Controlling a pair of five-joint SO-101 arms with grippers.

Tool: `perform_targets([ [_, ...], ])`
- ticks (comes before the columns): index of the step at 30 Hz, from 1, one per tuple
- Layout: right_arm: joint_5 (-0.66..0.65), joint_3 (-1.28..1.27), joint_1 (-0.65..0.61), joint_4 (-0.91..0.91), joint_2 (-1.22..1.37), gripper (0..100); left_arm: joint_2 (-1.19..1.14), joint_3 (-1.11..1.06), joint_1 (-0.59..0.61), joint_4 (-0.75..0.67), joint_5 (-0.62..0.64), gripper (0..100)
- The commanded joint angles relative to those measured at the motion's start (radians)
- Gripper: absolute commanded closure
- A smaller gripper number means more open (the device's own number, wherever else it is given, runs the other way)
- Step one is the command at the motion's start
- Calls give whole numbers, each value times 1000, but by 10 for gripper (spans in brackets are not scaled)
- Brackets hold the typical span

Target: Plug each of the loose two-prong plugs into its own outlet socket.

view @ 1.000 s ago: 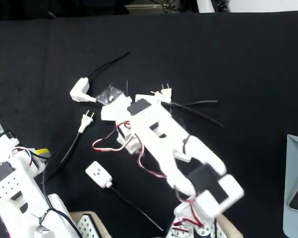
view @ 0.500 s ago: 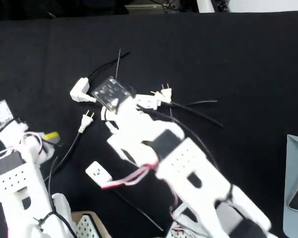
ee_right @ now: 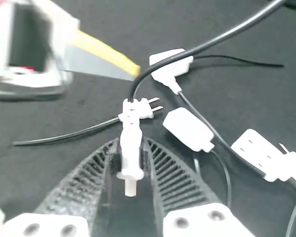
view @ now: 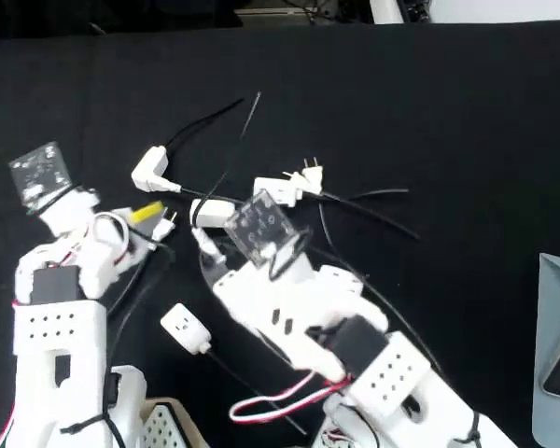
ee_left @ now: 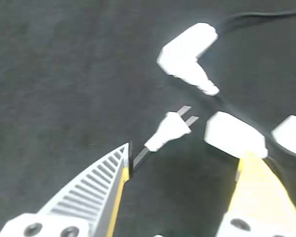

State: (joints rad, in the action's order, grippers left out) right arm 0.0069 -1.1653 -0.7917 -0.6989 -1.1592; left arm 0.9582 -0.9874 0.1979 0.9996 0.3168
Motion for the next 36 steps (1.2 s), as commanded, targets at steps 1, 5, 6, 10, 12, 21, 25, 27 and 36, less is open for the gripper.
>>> perform_targets([
  [1,9,-21,-25,26,-67,986,15,82,-142,-8,29,664],
  [5,5,-48,-23,25,-99,986,15,85,-234,-8,29,664],
  [6,5,-54,-21,25,-101,985,15,85,-249,-6,29,664],
  [10,5,-56,-18,25,-94,985,54,111,-309,77,26,664],
  [12,5,-56,-17,25,-94,985,104,130,-338,124,25,664],
  [21,9,-56,23,23,-94,985,356,73,-371,178,-101,664],
  [25,9,-54,23,8,-94,985,356,48,-352,184,-106,664],
  [27,9,-50,23,-14,-99,985,350,47,-325,184,-106,664],
  [36,3,-35,149,-34,-96,985,267,82,-74,293,-364,660],
])
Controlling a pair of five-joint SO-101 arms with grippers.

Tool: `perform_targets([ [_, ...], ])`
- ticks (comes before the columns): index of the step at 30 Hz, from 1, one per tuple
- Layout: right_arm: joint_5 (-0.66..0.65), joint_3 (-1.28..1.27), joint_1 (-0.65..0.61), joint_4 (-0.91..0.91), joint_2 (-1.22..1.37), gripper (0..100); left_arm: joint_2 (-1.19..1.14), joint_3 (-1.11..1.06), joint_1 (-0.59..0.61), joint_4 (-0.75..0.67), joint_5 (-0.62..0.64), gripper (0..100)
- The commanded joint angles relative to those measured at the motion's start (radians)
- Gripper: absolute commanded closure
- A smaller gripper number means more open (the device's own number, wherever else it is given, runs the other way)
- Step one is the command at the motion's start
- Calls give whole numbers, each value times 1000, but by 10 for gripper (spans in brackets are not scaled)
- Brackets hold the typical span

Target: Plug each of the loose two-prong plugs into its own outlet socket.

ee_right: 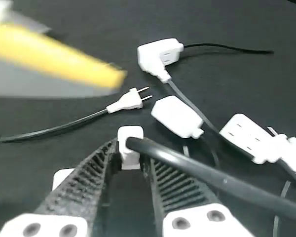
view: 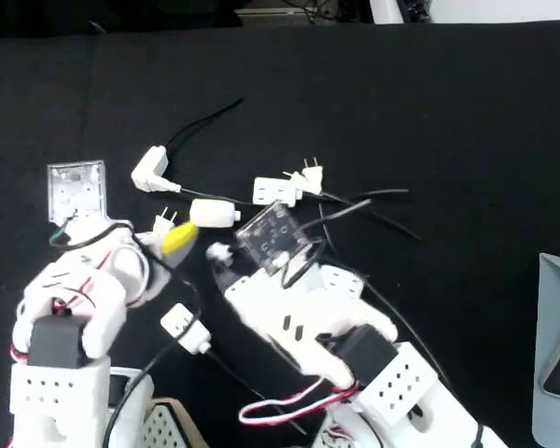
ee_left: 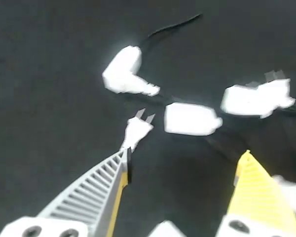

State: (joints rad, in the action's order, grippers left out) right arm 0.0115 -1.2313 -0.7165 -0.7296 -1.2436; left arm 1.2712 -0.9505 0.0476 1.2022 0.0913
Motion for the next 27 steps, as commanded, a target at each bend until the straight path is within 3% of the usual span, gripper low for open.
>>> perform_targets([
  [1,-2,36,95,-3,-12,985,-69,62,82,123,-173,660],
  [5,-3,47,157,-3,-10,984,-210,143,85,250,-253,653],
  [10,-6,47,196,-2,-10,984,-486,272,79,370,-250,622],
  [17,-26,47,199,-2,-10,984,-787,352,76,390,-104,622],
  [22,-26,45,199,-2,-10,984,-895,314,30,287,-106,622],
  [27,-26,42,199,-2,-10,984,-911,308,25,12,-143,622],
])
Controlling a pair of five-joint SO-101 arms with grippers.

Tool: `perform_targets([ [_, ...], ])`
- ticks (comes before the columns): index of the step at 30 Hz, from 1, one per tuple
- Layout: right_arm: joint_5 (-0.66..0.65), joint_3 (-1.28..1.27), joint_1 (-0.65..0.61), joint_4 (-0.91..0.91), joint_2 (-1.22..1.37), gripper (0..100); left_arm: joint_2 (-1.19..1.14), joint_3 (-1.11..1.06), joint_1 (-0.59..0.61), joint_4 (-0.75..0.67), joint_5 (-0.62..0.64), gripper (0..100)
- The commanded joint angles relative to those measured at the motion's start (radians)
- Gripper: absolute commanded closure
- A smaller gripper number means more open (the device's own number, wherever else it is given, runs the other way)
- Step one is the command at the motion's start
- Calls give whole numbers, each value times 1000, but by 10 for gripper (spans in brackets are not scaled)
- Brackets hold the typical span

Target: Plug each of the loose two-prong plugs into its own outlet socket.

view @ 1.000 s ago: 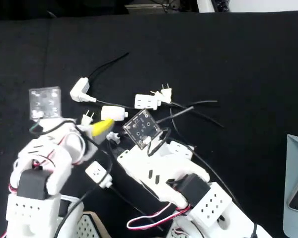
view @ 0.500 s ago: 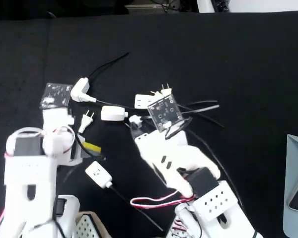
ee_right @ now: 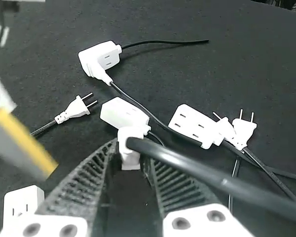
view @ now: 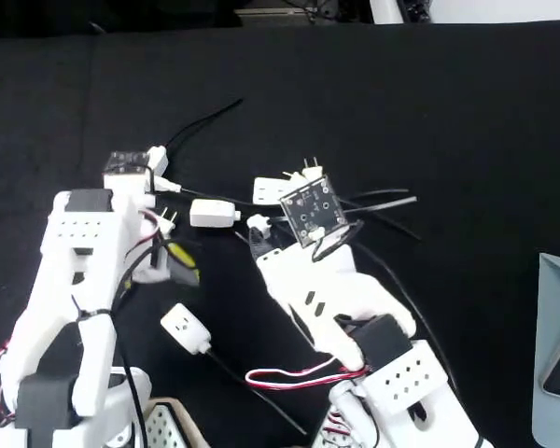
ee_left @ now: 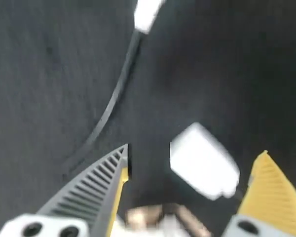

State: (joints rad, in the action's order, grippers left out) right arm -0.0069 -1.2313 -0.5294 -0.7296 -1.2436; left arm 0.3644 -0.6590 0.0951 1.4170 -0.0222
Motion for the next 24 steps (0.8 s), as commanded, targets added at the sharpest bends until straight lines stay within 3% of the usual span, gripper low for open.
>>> perform_targets([
  [1,-8,41,12,-2,-10,984,-6,16,-25,-253,-83,622],
  [7,-8,39,12,0,-10,984,-74,22,-59,-454,-407,667],
  [10,-8,39,12,2,-10,984,-140,22,-94,-534,-506,674],
  [24,-9,38,12,-2,-10,984,-351,136,-139,-733,-540,674],
])
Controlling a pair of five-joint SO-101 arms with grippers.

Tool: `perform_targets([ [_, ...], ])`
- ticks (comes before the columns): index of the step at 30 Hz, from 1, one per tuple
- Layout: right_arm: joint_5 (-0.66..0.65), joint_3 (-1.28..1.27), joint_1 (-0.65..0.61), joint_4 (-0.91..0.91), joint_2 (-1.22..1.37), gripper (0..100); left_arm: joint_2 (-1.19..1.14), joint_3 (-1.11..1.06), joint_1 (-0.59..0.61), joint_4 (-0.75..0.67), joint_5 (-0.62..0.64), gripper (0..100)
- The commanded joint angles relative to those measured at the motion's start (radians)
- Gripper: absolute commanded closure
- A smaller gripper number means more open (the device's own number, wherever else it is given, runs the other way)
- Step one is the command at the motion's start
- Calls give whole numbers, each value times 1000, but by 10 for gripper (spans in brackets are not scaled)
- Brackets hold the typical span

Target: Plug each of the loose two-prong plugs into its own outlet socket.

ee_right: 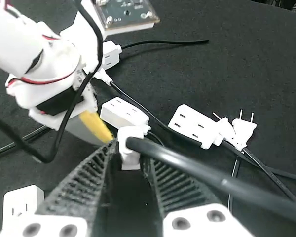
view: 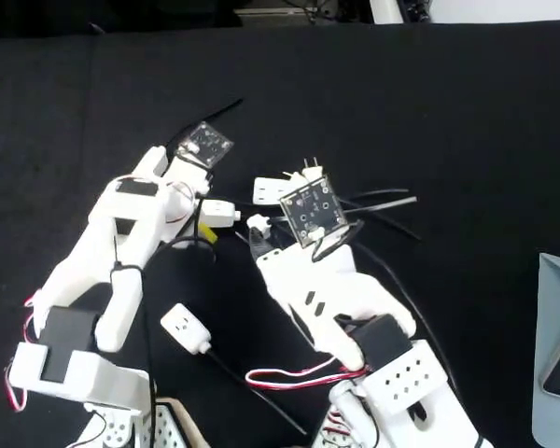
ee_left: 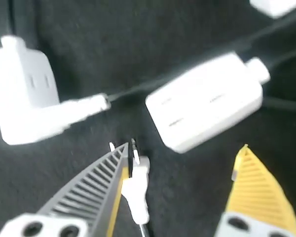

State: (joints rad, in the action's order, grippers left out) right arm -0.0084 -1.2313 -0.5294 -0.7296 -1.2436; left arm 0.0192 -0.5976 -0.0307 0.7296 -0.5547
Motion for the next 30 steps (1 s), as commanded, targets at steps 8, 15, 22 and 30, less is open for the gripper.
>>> perform_targets([
  [8,-9,38,12,-2,-10,984,-14,64,-81,-101,-5,679],
  [15,-9,38,12,-2,-10,984,-40,65,-101,-101,-3,682],
  [22,-9,38,12,-3,-10,984,-138,96,-111,-132,-8,788],
  [30,-9,38,12,-3,-10,984,-26,76,-110,-106,-3,895],
])
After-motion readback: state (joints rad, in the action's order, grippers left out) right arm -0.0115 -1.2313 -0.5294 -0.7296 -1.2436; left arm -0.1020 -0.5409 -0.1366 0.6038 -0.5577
